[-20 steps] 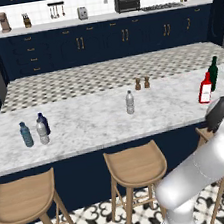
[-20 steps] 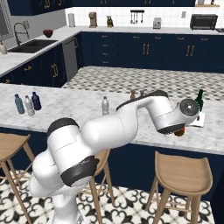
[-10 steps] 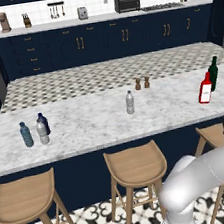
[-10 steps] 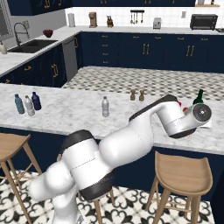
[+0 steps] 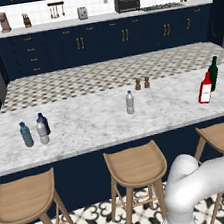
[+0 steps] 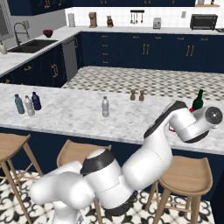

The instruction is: Move the plastic bottles in the middle to the plastics group, and the glass bottles in the middle to the glass group.

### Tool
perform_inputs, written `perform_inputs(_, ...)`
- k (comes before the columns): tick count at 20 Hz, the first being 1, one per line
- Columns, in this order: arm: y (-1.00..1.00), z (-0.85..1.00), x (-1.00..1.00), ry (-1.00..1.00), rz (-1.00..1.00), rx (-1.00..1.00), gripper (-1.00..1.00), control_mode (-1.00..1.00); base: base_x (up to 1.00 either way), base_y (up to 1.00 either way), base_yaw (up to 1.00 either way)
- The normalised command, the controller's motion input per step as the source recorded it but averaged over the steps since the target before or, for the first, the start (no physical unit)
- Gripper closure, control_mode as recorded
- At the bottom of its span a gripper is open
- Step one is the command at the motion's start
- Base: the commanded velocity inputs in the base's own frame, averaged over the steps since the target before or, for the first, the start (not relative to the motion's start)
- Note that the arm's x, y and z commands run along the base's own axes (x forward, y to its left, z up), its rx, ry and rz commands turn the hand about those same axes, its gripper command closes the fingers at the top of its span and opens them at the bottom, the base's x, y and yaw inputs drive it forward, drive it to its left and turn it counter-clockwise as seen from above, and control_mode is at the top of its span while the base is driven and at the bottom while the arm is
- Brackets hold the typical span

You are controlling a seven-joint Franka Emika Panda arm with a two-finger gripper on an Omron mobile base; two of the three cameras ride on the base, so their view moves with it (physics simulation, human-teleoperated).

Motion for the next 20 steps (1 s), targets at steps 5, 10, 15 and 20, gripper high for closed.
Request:
perform_inputs(5,-0.1,-0.13,0.15,0.0,0.07,0.0,1.0,-1.0,0.0,0.0,0.0)
perform_inputs(10,-0.01,-0.21,0.1,0.0,0.07,0.0,1.0,-1.0,0.0,0.0,0.0)
perform_inputs(15,0.0,-0.28,0.24,0.0,0.05,0.0,1.0,-1.0,0.0,0.0,0.0)
perform_inputs(20,-0.03,-0.14,0.33,0.02,0.07,-0.01,1.0,-1.0,0.0,0.0,0.0)
